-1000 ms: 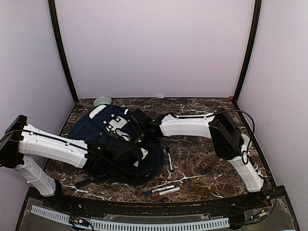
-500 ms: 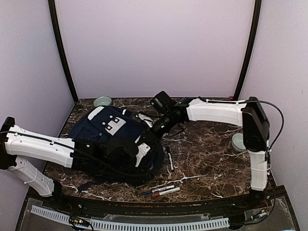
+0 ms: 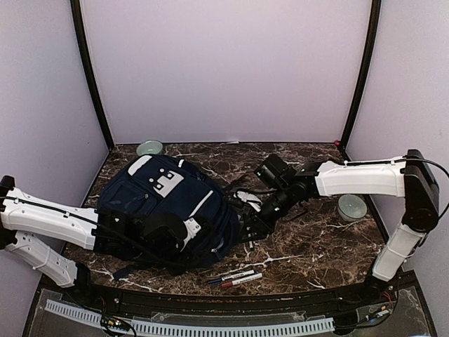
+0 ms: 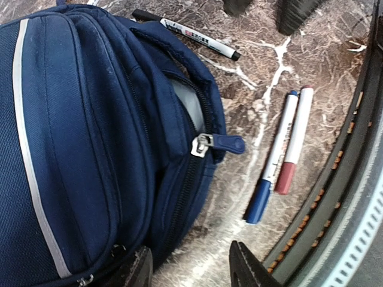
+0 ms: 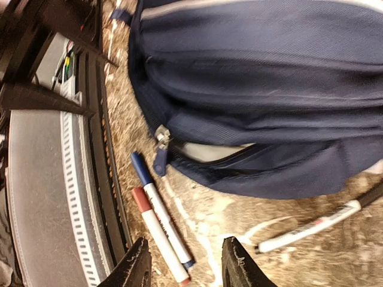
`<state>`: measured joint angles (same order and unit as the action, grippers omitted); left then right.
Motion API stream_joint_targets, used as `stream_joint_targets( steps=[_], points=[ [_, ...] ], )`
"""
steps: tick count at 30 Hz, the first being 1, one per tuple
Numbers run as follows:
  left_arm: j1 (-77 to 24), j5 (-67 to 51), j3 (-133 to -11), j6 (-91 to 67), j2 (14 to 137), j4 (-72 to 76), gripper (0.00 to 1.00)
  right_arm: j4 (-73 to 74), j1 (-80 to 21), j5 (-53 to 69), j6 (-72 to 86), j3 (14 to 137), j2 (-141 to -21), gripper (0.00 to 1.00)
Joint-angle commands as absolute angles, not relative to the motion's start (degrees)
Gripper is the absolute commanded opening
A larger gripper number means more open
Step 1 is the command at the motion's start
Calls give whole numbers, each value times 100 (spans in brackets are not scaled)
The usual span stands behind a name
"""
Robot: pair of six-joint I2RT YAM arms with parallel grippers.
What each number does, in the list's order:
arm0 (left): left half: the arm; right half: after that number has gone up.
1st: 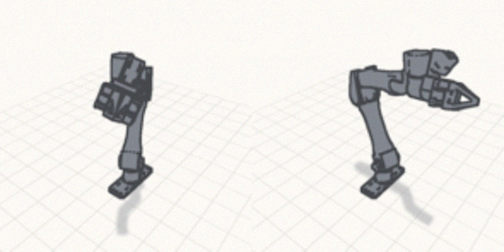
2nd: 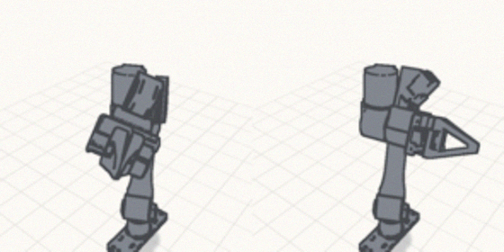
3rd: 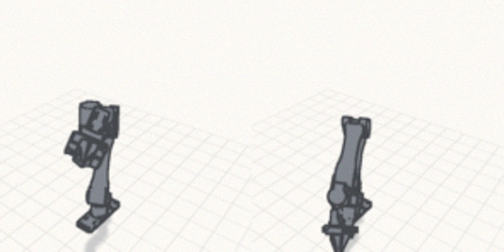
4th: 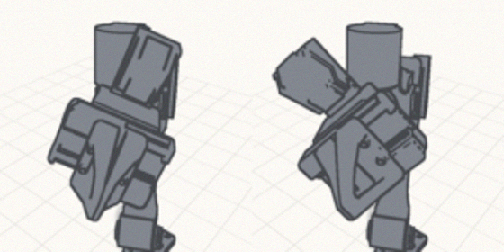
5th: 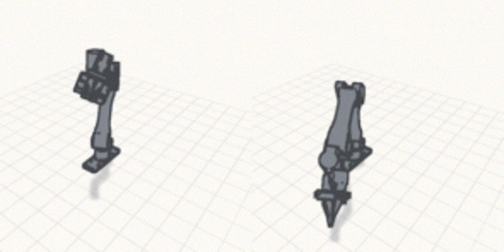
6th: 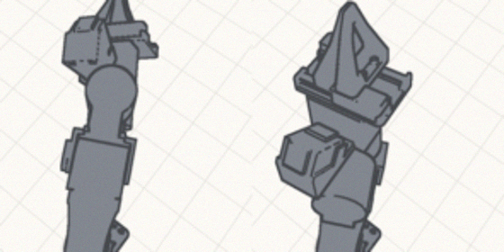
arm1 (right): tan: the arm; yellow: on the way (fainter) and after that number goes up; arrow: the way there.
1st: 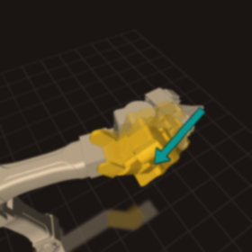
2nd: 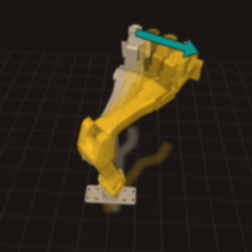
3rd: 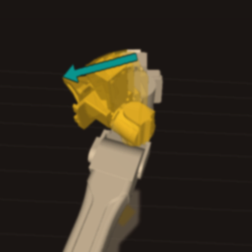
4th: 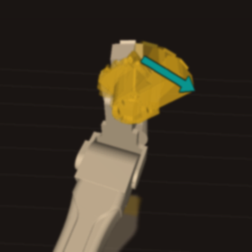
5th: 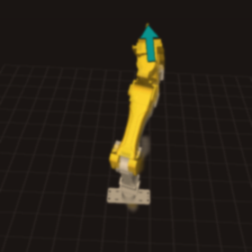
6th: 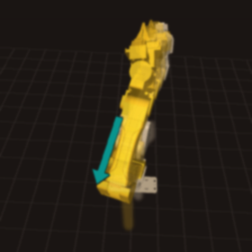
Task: Pack the student bag
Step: Hold the student bag at the center of the board.
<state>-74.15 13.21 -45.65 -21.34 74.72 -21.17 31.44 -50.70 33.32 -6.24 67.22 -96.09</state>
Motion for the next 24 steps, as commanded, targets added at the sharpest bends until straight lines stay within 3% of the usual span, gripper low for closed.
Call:
stream_joint_targets(
  steps=[1, 17, 24],
  points=[
    [-7409, 1681, -4200, -1642, 7481, -1458, 46, 2607, -5439, 3417, -603, 6469, -9657, 42],
    [-7115, 1628, -3045, -1451, 7560, 275, 46, 2161, -5941, 3069, -14, 7020, -10785, 46],
    [-7087, 1496, -2995, -1409, 7771, 627, 34, 2142, -5950, 3172, 148, 7266, -11037, 46]
  ],
)
